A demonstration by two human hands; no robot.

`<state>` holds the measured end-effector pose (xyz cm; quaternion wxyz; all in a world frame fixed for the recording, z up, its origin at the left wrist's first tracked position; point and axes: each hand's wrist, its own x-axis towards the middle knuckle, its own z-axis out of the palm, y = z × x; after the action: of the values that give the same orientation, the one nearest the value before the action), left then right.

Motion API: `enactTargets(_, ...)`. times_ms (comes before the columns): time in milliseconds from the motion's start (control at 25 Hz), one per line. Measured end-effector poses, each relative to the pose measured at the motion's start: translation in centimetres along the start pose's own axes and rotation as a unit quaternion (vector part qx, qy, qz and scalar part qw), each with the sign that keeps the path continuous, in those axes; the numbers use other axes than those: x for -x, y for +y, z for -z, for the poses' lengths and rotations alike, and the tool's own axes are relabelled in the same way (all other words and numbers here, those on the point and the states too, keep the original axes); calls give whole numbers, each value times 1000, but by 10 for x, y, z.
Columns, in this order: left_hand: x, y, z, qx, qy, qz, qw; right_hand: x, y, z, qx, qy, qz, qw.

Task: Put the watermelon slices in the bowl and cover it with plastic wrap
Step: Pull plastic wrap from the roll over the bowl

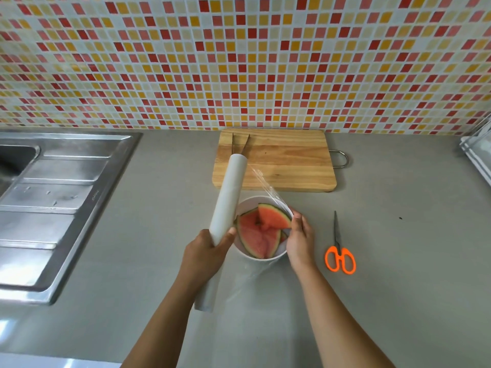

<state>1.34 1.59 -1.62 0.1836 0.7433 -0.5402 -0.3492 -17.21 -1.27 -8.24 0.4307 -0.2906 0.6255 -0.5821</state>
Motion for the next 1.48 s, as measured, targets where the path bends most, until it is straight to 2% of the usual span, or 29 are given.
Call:
enactTargets(320,-1,0,-1,-8,30,30,999,-6,3,1,20,-14,3,1000)
enactTargets(520,-2,9,-6,28,30,60,997,-11,3,3,34,-9,15,999)
enactTargets(960,-8,-3,-13,-17,-3,20,1000,-20,-1,14,50,-12,18,999)
enactTargets(1160,-13,-12,-15,125,16,33,992,-25,0,17,57,-11,21,998)
enactTargets(1360,-15,-25,-11,67,6,53,996,-25,1,15,75,-11,35,996)
enactTargets(1480,-13,-30,-7,120,-33,70,990,-25,-1,16,85,-13,40,996)
